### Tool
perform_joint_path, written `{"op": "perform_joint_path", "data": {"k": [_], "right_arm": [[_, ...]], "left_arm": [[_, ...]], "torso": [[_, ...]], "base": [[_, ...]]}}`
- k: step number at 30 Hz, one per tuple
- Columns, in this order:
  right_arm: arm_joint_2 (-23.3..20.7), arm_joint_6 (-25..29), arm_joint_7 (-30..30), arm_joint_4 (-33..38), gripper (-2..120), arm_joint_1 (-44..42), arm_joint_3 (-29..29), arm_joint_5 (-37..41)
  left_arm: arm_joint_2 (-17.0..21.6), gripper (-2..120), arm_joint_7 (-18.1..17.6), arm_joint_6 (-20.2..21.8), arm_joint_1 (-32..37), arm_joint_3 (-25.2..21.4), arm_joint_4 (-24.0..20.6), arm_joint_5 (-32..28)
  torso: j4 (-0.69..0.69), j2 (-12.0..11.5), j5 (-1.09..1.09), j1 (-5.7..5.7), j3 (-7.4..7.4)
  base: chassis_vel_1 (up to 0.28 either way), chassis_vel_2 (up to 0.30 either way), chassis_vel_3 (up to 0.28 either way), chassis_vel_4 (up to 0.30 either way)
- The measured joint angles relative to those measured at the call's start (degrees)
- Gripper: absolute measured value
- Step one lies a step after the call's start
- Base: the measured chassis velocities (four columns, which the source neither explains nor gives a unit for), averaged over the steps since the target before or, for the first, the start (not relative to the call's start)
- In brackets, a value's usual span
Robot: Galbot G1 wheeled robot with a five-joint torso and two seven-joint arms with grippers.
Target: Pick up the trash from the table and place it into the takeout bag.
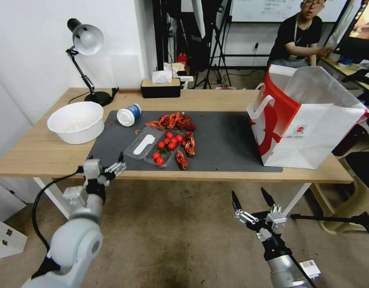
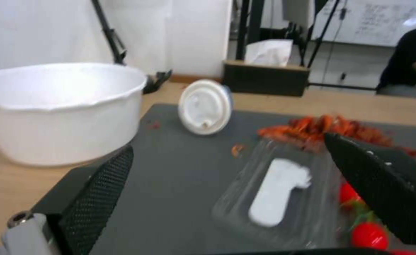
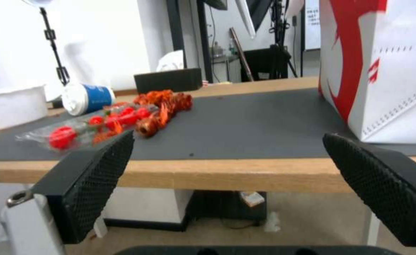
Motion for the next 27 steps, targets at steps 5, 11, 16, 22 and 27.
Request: {"op": "perform_joint_path", "data": {"k": [5, 11, 16, 22, 27], "right_arm": [[0.26, 1.92, -1.7, 3.58, 100, -4.06, 1.34, -0.19], [0.6, 0.89, -1.82, 4.09, 100, -3.73, 1.12, -0.73], [0.88, 1.01, -2.82, 3.7, 100, -3.56, 1.26, -2.87], [1.14, 1.09, -3.05, 3.55, 100, -3.52, 1.29, -3.19], [1.35, 1.06, -3.1, 2.34, 100, -3.0, 1.19, -2.67]], "left_arm": [[2.35, 100, -0.34, 3.07, -9.16, 2.67, 0.18, -8.75], [6.23, 100, -0.23, 5.04, -19.1, 7.53, 6.57, -13.25], [7.98, 100, -0.22, 5.36, -27.83, 10.98, 12.67, -21.37], [8.59, 100, 0.89, 5.35, -34.41, 12.95, 17.81, -23.49], [8.95, 100, 4.21, 3.28, -42.85, 16.86, 28.56, -22.35]], "torso": [[0.0, 0.0, 0.0, 0.0, 0.0], [0.0, 0.0, 0.0, 0.0, 0.0], [0.01, -0.01, 0.0, 0.0, 0.0], [0.0, -0.01, 0.0, 0.0, 0.0], [0.0, -0.01, -0.01, 0.01, 0.0]], "base": [[0.0, 0.0, 0.0, 0.0], [0.0, 0.0, 0.0, 0.0], [0.0, 0.0, 0.0, 0.0], [0.0, 0.0, 0.0, 0.0], [0.0, 0.0, 0.0, 0.0]]}}
